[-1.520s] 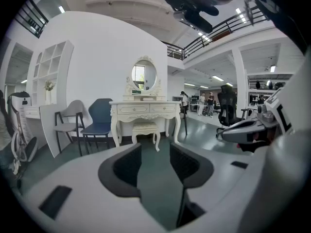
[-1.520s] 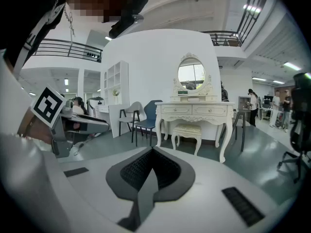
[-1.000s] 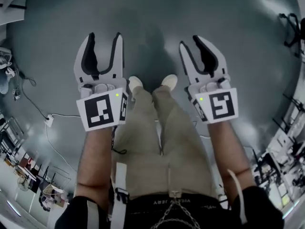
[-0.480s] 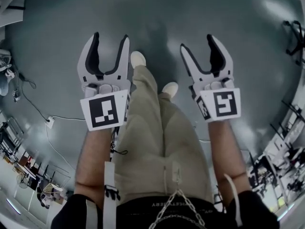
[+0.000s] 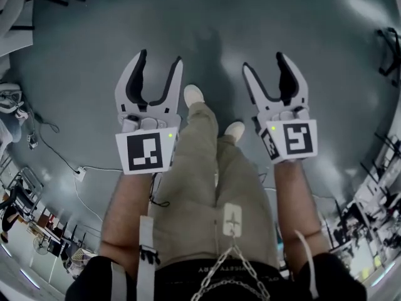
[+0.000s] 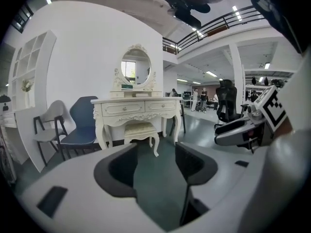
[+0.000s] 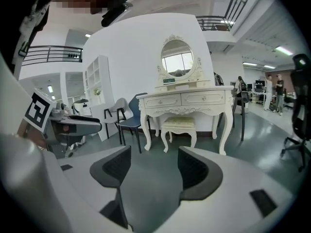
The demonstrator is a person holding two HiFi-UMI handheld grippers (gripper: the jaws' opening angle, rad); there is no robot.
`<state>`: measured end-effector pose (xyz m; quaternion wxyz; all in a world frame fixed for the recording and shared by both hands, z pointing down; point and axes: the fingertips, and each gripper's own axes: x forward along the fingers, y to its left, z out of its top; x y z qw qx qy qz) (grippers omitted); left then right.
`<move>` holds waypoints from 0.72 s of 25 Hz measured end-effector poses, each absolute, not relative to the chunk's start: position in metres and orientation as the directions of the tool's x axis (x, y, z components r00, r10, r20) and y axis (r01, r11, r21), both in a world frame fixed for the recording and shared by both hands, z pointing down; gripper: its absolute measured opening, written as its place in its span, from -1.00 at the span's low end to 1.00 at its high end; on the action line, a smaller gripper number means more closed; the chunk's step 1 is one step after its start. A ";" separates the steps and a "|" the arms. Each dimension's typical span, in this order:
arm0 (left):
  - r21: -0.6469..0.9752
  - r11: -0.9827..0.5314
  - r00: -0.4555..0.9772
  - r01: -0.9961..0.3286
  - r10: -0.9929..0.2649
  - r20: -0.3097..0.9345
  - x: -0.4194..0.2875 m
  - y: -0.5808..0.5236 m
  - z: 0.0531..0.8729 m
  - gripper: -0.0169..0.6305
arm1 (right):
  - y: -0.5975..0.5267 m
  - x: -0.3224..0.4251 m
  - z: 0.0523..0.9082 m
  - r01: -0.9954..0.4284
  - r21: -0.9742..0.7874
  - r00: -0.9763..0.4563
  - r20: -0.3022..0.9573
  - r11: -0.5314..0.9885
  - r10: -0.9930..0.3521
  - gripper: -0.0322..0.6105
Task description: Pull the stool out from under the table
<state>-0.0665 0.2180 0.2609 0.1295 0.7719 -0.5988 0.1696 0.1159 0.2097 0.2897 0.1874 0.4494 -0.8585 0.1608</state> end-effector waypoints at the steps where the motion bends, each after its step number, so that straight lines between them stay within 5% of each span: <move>1: -0.011 -0.269 0.238 -0.963 -0.871 0.430 -0.067 0.215 0.263 -0.19 | 0.208 0.110 0.290 -0.826 -0.116 -0.535 0.467 0.551 -0.704 -0.04; 18: -0.016 -0.270 0.226 -0.963 -0.835 0.501 -0.074 0.162 0.288 -0.22 | 0.152 0.113 0.298 -0.836 -0.075 -0.504 0.497 0.543 -0.706 -0.04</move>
